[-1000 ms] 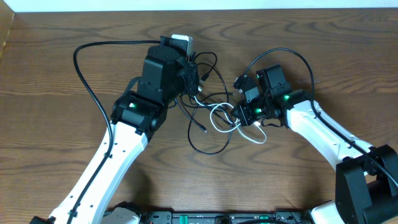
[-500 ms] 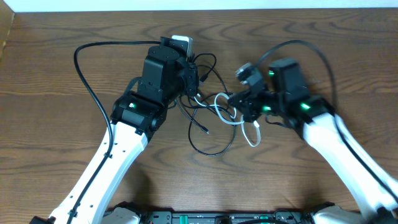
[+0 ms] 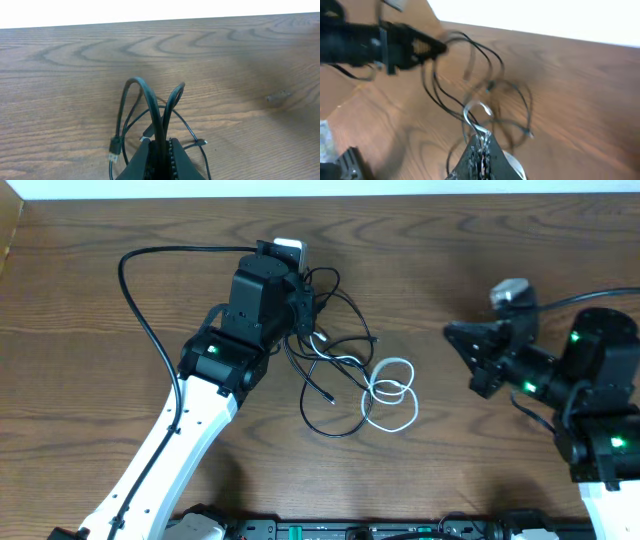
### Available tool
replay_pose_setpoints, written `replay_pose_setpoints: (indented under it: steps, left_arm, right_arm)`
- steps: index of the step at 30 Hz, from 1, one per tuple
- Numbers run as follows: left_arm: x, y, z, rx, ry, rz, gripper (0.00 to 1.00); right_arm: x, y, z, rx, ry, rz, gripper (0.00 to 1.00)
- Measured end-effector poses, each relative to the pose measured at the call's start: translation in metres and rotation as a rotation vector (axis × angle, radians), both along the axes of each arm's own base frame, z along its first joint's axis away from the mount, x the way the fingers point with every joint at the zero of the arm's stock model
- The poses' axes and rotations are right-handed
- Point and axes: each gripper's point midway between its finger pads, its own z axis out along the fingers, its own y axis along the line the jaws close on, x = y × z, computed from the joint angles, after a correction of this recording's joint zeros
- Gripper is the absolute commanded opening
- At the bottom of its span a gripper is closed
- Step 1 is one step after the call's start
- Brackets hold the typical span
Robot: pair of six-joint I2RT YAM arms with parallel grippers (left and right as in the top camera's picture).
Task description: Untangle cables
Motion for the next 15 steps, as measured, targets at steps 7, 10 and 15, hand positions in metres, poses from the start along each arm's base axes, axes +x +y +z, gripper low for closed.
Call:
replay_pose_setpoints:
  steps: [7,10,15]
  left_arm:
    - [0.000,0.000,0.000,0.001,0.000,0.002,0.08]
    - [0.000,0.000,0.000,0.001,0.000,0.001,0.08]
    - [0.000,0.000,0.000,0.001,0.001,0.001,0.08]
  right_arm:
    - [0.013,-0.017,-0.067,-0.042,0.305,-0.102,0.45]
    - [0.028,-0.012,-0.100,-0.052,0.432,-0.120,0.64]
    - [0.047,0.018,-0.152,-0.077,0.575,-0.090,0.70]
